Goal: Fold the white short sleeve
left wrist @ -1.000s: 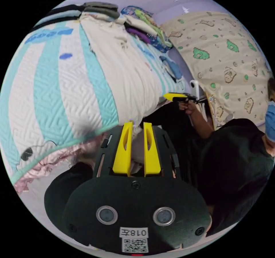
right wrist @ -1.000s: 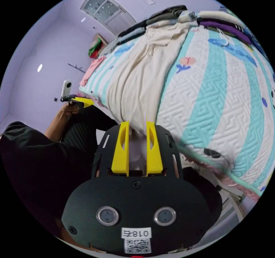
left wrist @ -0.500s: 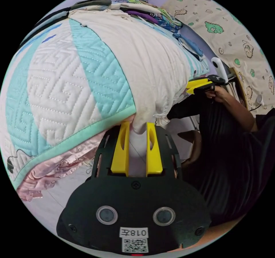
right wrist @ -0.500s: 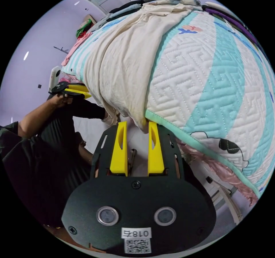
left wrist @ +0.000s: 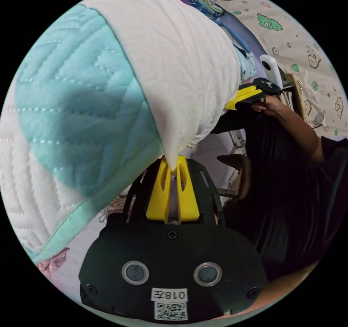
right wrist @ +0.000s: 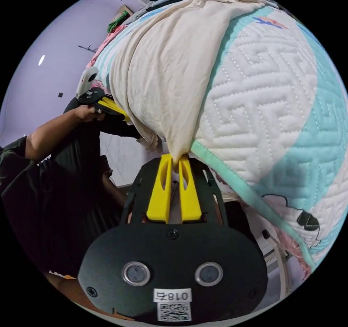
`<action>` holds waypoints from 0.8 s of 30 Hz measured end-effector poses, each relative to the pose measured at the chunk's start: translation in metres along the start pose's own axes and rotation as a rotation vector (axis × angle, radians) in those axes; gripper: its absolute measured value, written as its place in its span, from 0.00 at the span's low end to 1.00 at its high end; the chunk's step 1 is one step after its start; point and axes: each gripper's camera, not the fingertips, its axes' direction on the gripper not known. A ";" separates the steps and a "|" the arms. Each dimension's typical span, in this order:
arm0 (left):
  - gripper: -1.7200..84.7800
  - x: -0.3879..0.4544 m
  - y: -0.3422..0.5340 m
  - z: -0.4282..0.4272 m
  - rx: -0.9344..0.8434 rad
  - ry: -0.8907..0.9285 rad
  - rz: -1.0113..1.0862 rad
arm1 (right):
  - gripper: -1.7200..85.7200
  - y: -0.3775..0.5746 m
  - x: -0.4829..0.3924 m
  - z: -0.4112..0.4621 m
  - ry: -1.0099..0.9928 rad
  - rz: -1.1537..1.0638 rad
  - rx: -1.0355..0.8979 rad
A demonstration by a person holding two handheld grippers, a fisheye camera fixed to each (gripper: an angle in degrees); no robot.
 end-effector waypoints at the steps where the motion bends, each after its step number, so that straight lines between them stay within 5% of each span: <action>1: 0.02 -0.001 0.002 -0.004 -0.015 0.020 -0.001 | 0.04 0.003 0.003 -0.003 -0.012 0.007 0.000; 10: 0.01 0.014 0.042 -0.066 0.141 0.285 0.077 | 0.01 0.047 0.007 -0.062 -0.275 -0.010 0.201; 24: 0.01 0.020 0.119 -0.109 0.481 0.369 0.216 | 0.02 0.111 0.022 -0.132 -0.583 -0.066 0.496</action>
